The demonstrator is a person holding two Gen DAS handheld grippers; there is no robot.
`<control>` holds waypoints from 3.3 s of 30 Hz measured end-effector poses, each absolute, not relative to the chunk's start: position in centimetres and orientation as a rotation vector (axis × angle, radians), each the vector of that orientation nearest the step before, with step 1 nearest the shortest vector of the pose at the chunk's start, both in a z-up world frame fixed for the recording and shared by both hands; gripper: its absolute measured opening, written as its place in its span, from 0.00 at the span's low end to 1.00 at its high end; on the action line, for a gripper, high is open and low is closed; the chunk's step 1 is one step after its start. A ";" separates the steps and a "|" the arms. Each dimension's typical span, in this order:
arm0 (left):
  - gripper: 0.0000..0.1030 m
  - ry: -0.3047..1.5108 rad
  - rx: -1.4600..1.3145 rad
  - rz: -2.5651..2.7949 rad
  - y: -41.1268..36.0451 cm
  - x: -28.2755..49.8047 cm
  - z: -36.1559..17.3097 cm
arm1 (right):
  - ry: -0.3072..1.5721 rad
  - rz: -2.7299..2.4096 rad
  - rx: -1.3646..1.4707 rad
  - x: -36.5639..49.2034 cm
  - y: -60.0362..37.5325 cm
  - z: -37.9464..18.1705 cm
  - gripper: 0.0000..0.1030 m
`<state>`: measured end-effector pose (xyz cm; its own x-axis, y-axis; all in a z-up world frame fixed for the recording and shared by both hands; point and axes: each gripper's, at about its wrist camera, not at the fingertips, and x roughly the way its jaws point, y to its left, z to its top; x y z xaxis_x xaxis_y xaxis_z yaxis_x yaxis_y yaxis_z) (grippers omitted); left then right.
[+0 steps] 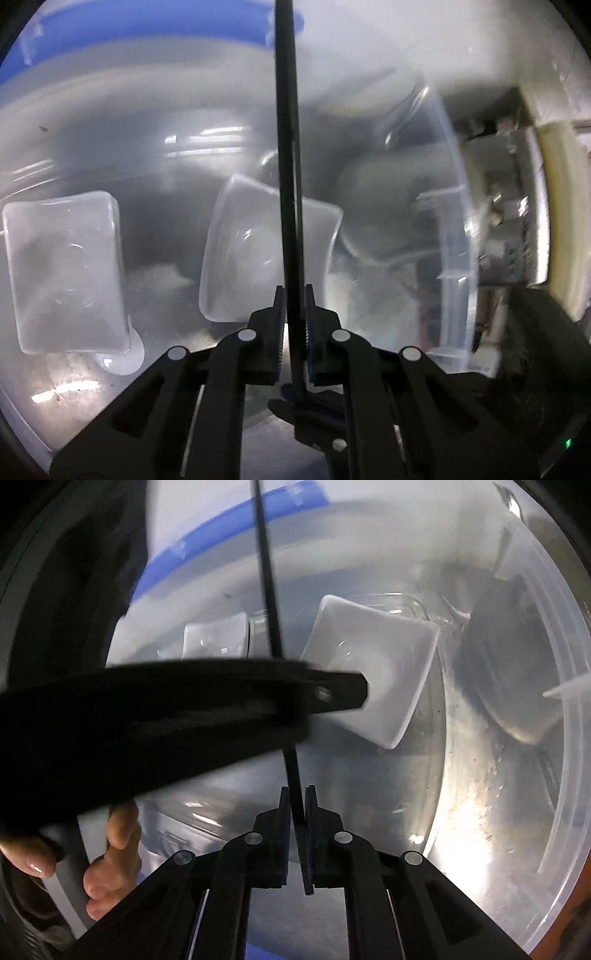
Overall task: Organize utensils
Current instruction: 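Lift both chopsticks into the clear box and open both tools, then grasp another black chopstick with the right tool while the left tool grasps one, then carry both chopsticks into the clear box and open both tools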
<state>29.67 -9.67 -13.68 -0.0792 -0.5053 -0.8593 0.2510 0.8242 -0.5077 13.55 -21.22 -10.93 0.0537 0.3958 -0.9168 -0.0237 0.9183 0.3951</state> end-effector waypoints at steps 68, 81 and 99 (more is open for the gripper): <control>0.07 1.612 -0.664 -0.517 0.2 -0.6 -18.7 | 1.624 0.622 0.606 -14.4 -18.8 -15.8 0.06; 0.06 1.414 -0.633 -0.549 2.1 -2.7 -11.1 | 1.528 0.807 0.470 -13.8 -17.8 -11.5 0.07; 0.05 1.126 -0.229 -0.722 -6.4 21.1 3.8 | 1.130 0.578 0.289 7.6 -20.8 0.5 0.01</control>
